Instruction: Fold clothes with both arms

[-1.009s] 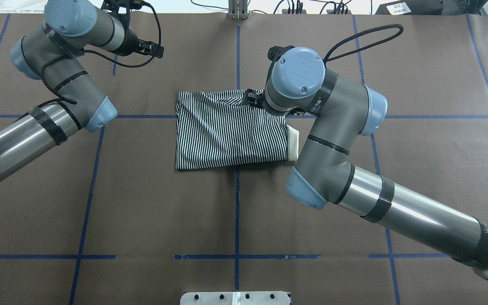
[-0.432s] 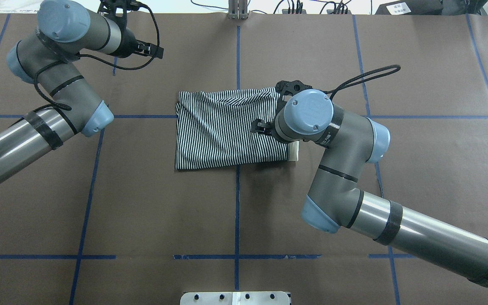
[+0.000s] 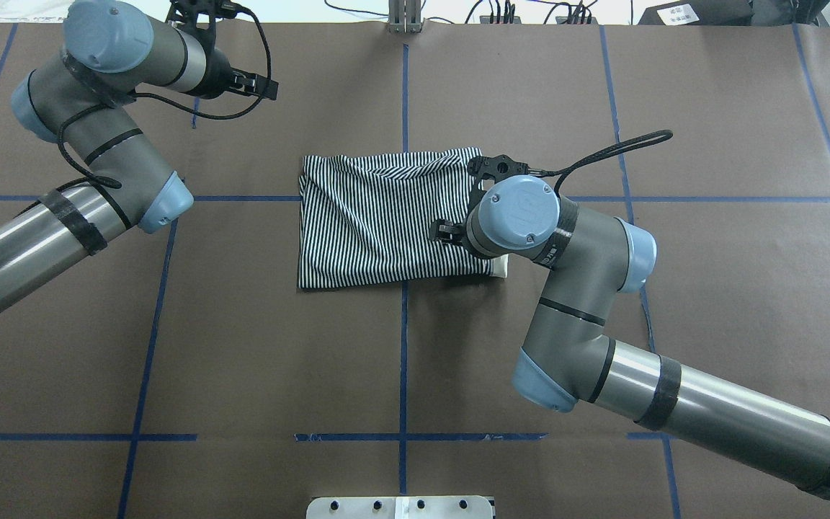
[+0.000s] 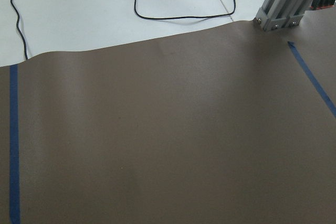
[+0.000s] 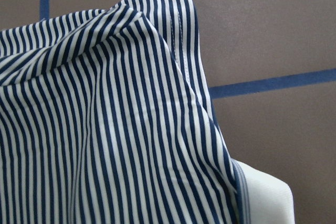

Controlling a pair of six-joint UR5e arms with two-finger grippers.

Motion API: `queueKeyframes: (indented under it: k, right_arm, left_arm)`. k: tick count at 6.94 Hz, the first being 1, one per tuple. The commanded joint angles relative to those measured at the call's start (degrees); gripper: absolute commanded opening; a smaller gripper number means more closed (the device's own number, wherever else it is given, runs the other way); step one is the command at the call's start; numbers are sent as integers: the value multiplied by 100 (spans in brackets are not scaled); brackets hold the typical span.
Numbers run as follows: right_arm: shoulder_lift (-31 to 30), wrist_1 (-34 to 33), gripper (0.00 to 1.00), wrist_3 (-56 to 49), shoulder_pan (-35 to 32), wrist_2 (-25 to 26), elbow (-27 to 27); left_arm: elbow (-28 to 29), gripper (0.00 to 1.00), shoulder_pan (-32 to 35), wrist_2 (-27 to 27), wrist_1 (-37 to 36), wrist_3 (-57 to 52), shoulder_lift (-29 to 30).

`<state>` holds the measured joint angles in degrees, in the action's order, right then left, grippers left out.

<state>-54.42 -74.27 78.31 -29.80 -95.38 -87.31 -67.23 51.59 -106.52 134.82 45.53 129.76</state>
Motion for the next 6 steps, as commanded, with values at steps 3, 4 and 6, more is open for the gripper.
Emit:
queueKeyframes:
  k: [3,4,6]
  right_arm:
    - [98,-183,100,-184,-655,-844,-128]
    - [72,-654,100,-950,-1112,-1320,-303]
    - [-295,-1604,100,-2865,-2322,-2268,-908]
  left_arm:
    - [-341,100,0,-43,-53,-53,-335]
    - [-569,100,8,-105,-114,-79,-554]
    - [-1219,100,287,-430,-744,-1090,-1090]
